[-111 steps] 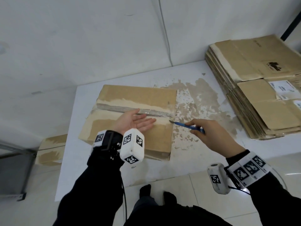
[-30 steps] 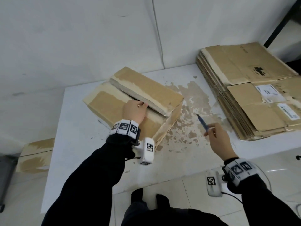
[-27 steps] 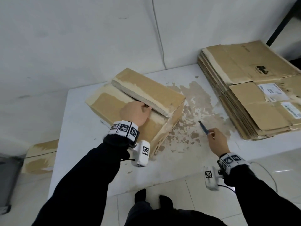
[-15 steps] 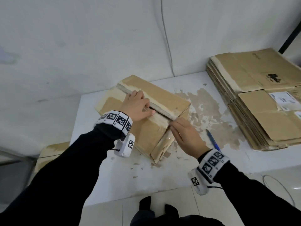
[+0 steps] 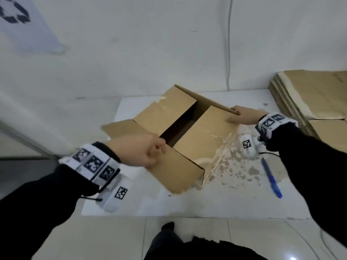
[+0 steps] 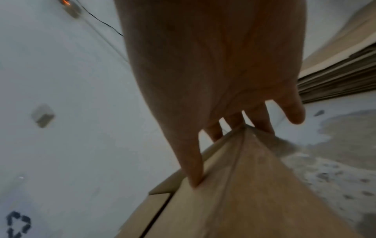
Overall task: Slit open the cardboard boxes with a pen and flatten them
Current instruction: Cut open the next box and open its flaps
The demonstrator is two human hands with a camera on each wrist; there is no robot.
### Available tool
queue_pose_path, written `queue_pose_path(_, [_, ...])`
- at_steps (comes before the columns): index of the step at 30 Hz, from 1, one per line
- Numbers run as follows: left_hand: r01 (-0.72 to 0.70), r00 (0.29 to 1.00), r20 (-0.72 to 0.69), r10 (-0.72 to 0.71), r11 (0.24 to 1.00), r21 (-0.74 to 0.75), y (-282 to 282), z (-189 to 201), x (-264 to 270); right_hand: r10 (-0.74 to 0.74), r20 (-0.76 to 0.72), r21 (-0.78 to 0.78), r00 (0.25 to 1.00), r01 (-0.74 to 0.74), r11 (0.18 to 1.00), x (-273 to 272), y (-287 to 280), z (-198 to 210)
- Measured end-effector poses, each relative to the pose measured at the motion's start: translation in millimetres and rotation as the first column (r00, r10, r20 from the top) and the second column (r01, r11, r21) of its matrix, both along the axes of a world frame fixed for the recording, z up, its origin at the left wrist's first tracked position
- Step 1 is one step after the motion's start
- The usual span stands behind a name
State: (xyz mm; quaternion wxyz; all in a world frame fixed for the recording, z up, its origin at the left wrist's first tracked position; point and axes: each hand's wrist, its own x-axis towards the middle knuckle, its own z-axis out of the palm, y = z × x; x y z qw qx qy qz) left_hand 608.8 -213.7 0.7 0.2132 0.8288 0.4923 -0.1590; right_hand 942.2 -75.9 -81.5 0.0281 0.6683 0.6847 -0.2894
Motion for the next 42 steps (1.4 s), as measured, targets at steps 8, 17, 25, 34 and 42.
queue_pose_path(8, [0.354,0.916,-0.278,-0.288,0.907,0.227,50,-82,-3,0.574,0.298,-0.034,0.762,-0.593,0.805,-128,-26,12])
queue_pose_path(17, [0.475,0.863,-0.379,-0.334,0.793,0.382,55,-92,5,0.293,0.328,0.081,0.898,-0.336,0.939,-66,-102,124])
queue_pose_path(25, [0.268,0.952,-0.283,-0.120,0.774,0.573,48,-73,-30,-0.694,-0.255,-0.315,0.674,0.621,0.718,-76,-142,15])
queue_pose_path(34, [-0.174,0.949,-0.188,0.253,0.917,0.358,102,-72,-126,-0.634,-0.673,-0.146,0.381,0.772,0.618,-114,-129,-2])
queue_pose_path(42, [-0.167,0.522,0.846,-0.104,0.961,0.221,75,-6,-8,-0.416,-0.743,0.309,0.524,0.820,0.481,-198,-153,-63])
